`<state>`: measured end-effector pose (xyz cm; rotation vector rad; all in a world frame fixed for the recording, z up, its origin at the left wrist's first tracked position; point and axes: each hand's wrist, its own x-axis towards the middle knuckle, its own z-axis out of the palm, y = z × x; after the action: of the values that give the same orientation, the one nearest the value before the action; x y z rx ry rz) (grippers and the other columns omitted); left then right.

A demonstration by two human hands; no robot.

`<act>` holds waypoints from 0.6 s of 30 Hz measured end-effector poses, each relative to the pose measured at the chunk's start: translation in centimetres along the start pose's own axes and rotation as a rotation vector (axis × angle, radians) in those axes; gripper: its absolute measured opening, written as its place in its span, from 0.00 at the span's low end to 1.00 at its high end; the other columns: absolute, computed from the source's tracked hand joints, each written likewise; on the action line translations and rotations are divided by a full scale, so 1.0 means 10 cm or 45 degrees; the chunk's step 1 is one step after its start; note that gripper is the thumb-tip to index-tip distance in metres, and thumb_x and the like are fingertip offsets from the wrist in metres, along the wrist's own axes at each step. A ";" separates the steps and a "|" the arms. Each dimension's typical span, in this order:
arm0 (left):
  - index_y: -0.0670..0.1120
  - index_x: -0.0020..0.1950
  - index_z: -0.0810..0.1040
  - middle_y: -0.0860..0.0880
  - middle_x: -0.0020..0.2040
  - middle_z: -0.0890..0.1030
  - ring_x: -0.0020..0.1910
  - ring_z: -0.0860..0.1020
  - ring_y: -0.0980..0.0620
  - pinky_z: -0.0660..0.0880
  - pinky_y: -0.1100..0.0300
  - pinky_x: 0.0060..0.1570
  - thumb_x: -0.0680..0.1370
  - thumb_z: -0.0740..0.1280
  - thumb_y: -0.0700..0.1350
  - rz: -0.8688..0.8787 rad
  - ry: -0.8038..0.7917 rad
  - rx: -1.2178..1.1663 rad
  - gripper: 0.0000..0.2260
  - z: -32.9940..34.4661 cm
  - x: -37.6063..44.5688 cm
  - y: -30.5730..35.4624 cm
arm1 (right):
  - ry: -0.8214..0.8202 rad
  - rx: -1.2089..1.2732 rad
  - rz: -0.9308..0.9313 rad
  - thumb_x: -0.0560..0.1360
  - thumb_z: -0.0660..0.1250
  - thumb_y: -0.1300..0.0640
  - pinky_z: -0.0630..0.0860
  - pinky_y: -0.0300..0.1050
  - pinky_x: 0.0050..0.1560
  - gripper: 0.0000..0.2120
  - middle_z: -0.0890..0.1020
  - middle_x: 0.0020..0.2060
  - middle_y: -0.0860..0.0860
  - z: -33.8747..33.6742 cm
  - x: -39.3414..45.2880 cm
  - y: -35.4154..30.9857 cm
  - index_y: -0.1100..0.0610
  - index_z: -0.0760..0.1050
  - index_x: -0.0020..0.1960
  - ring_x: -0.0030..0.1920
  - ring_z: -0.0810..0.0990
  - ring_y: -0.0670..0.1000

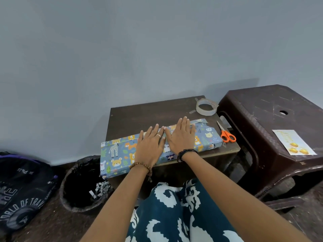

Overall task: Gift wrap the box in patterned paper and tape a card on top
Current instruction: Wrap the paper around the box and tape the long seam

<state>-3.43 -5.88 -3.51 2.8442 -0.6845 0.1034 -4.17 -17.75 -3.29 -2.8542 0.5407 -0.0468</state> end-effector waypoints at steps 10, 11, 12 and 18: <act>0.53 0.76 0.52 0.53 0.77 0.54 0.76 0.51 0.54 0.45 0.53 0.73 0.82 0.44 0.51 0.013 0.016 0.027 0.21 0.01 0.07 -0.03 | 0.144 -0.144 0.047 0.79 0.55 0.53 0.61 0.53 0.69 0.27 0.64 0.70 0.63 -0.33 0.86 0.14 0.68 0.56 0.72 0.70 0.63 0.60; 0.53 0.76 0.52 0.53 0.77 0.54 0.76 0.51 0.54 0.45 0.53 0.73 0.82 0.44 0.51 0.017 0.018 0.022 0.21 0.01 0.08 -0.03 | 0.148 -0.201 0.080 0.79 0.56 0.56 0.64 0.52 0.66 0.25 0.66 0.68 0.63 -0.37 0.95 0.18 0.69 0.59 0.70 0.68 0.65 0.61; 0.53 0.76 0.52 0.53 0.77 0.54 0.76 0.51 0.53 0.45 0.53 0.73 0.82 0.45 0.51 0.018 0.017 0.016 0.21 0.01 0.08 -0.03 | 0.138 -0.269 0.121 0.79 0.56 0.57 0.65 0.53 0.64 0.23 0.68 0.67 0.62 -0.40 1.03 0.23 0.68 0.61 0.69 0.67 0.66 0.61; 0.52 0.76 0.54 0.52 0.76 0.56 0.76 0.52 0.52 0.46 0.51 0.73 0.78 0.36 0.55 0.015 0.039 0.002 0.28 0.04 0.06 -0.04 | 0.073 -0.545 0.296 0.78 0.61 0.55 0.66 0.52 0.61 0.13 0.75 0.58 0.57 -0.31 1.28 0.42 0.58 0.75 0.59 0.61 0.67 0.59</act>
<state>-2.74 -5.89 -3.93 2.8339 -0.6956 0.1496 6.04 -26.95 -1.42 -3.1805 0.9988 0.0316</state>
